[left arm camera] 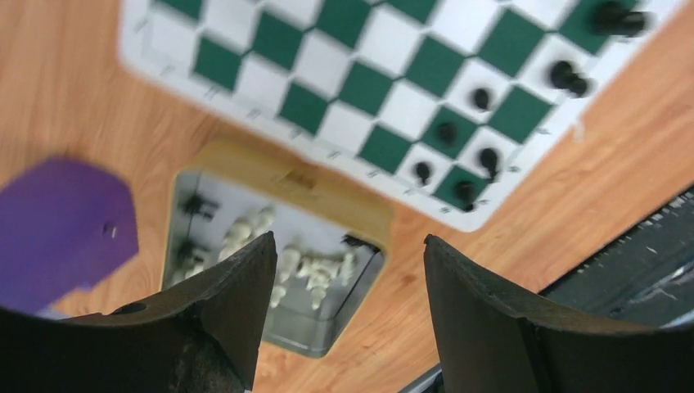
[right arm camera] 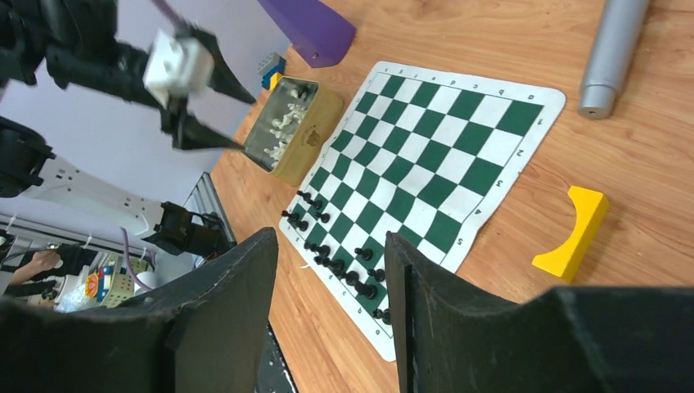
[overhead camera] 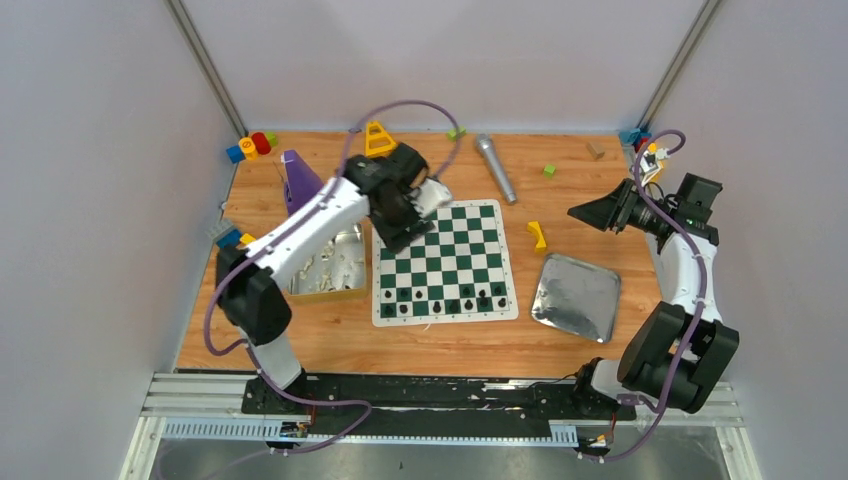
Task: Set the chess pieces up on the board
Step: Place the chess piece on the chessboard, then pick up the chess piece from the storage box.
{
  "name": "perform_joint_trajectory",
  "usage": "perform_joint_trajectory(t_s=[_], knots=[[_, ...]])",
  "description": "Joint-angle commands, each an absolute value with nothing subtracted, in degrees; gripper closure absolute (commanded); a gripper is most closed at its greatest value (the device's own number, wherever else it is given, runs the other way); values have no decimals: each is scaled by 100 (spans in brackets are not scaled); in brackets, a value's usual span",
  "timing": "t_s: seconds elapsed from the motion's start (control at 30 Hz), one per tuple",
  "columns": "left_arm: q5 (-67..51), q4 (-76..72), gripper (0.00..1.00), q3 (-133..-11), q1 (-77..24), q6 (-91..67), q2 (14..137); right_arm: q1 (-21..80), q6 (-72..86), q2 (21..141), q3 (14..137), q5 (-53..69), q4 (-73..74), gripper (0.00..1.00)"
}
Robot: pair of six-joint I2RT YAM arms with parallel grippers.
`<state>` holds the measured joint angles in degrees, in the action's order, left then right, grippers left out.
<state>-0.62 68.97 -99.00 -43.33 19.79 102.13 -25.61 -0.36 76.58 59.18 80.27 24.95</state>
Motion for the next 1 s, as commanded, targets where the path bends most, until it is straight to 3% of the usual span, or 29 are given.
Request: perform_joint_trajectory(t_s=[0.0,0.3,0.57,0.97], knots=[[-317,6173,27,-9166,-3083,1605,9335,-2549,-250,7766,5956,7833,2369,49],[-411,5281,32,-8100,-1349,1370,8891,-2544,-281,7849,5959,7771,2370,49],[-371,4352,53,-7419,-279,1046,9195,-2545,-306,7867,5953,7807,2405,50],[-342,3428,66,-7059,238,812,9862,-2547,-316,7875,5933,7840,2426,50]])
